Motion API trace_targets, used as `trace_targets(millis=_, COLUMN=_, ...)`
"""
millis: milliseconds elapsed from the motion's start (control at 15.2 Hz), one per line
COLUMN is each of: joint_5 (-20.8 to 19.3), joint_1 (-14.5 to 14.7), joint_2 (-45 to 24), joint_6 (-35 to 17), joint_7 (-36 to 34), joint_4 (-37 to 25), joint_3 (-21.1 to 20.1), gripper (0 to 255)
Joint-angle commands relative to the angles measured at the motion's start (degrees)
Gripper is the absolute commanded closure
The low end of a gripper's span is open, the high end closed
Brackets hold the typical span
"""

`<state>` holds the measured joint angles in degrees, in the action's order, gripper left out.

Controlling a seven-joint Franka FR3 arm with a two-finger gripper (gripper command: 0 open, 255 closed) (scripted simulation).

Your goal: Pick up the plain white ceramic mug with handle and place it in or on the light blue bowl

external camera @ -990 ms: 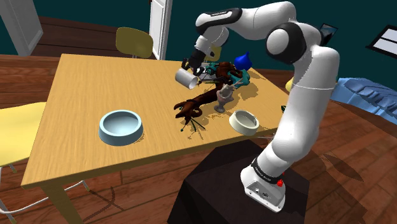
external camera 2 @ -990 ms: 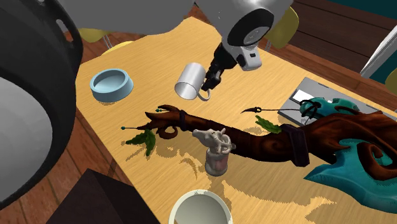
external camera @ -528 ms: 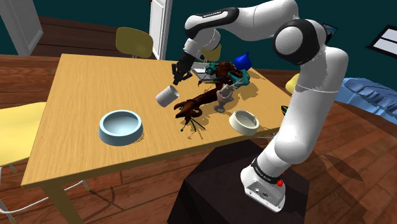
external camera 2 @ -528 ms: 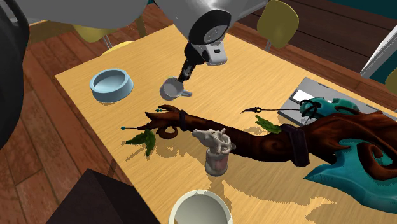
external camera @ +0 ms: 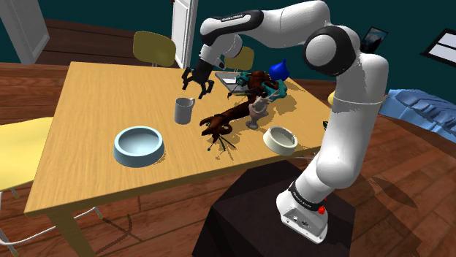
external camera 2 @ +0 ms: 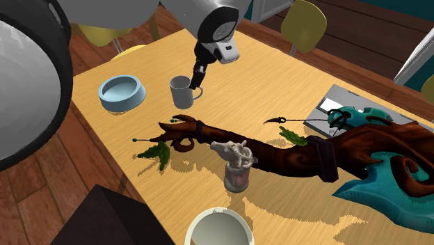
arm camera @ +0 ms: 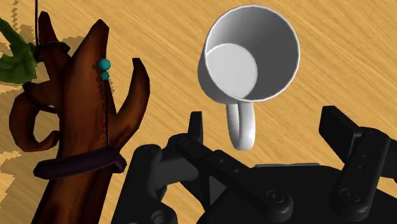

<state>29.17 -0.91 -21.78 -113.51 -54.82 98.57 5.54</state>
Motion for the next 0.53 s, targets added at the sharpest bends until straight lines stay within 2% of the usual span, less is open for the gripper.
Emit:
trace_targets(millis=0, joint_5=-0.9, joint_1=0.4, joint_2=-3.5, joint_6=-0.2, joint_7=2.7, joint_4=-4.9, joint_3=-0.9, gripper=0)
trace_targets(millis=462, joint_5=0.1, joint_1=1.4, joint_2=-5.4, joint_6=-4.4, joint_7=3.3, joint_4=-2.7, joint_3=-1.6, gripper=0)
